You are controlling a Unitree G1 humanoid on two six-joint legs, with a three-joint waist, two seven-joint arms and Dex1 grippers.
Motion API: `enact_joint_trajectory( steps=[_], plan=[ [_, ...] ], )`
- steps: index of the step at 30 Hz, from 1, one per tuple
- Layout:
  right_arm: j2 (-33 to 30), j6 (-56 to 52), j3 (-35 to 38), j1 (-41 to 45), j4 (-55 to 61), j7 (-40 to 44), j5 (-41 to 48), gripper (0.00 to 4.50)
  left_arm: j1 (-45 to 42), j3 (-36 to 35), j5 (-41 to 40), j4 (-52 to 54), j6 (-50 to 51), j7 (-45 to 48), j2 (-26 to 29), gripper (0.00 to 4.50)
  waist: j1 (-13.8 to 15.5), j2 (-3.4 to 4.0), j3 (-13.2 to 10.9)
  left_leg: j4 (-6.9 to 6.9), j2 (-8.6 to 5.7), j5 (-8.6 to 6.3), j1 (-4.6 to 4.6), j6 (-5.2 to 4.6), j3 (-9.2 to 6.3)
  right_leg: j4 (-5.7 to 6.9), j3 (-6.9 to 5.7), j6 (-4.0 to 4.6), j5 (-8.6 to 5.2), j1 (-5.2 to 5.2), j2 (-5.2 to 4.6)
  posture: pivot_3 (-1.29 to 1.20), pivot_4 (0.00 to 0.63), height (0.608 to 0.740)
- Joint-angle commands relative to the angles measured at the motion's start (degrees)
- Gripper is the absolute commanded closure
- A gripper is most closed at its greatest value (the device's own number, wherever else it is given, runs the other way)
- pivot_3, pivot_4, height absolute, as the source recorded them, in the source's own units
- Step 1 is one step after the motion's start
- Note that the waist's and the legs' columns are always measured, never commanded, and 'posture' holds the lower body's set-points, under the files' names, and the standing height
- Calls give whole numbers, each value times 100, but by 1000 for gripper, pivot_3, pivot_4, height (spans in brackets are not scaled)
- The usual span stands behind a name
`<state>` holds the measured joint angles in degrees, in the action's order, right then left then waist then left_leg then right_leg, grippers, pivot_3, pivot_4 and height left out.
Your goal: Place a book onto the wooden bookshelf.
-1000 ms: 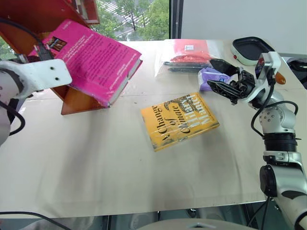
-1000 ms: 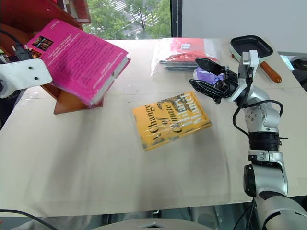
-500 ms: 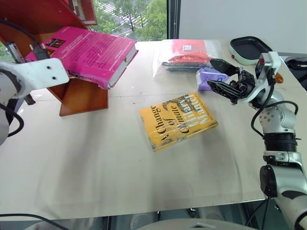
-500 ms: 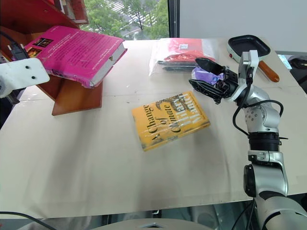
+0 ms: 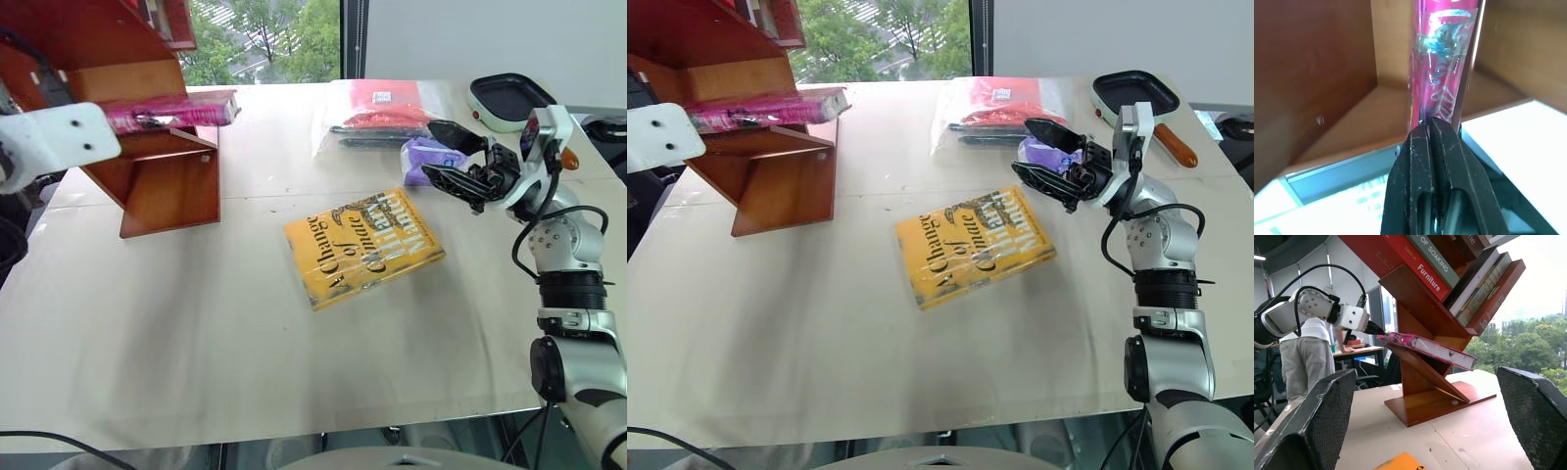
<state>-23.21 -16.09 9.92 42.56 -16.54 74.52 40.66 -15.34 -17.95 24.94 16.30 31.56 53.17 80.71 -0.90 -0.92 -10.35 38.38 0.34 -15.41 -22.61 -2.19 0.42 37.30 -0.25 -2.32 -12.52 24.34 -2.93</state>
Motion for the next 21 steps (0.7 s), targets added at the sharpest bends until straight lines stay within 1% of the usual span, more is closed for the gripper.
enact_joint_trajectory(
  steps=[1, 8, 19, 21],
  plan=[
    [-17, 18, 57, 151, 138, 24, 48, 0, 21, -451, 183, 30, 45, -4, 194, 4466, 2, 0, 0, 0, 0, 0, 0, 0, 0, 0, 0, 0, 0, 0, 0, 0, 150, 740],
    [-16, -9, 63, 161, 150, 24, 64, 0, 307, -809, 349, -111, -38, 60, 218, 4466, 3, 0, 0, 0, 0, 0, 0, 0, 2, -1, 1, 0, 0, 0, -2, 0, 150, 740],
    [-16, -63, 69, 188, 161, 7, 67, 0, 326, -789, 256, 92, 113, 132, 123, 4466, 5, 0, 0, 0, 0, 0, 0, 0, 2, -1, 1, 0, 0, 0, -4, 0, 150, 740],
    [-12, -66, 64, 193, 160, 15, 66, 0, 339, -814, 280, 142, 145, 137, 109, 3944, 5, 0, 0, 0, 0, 0, 0, 0, 2, -1, 1, 0, 0, 0, -4, 0, 150, 740]
  ],
)
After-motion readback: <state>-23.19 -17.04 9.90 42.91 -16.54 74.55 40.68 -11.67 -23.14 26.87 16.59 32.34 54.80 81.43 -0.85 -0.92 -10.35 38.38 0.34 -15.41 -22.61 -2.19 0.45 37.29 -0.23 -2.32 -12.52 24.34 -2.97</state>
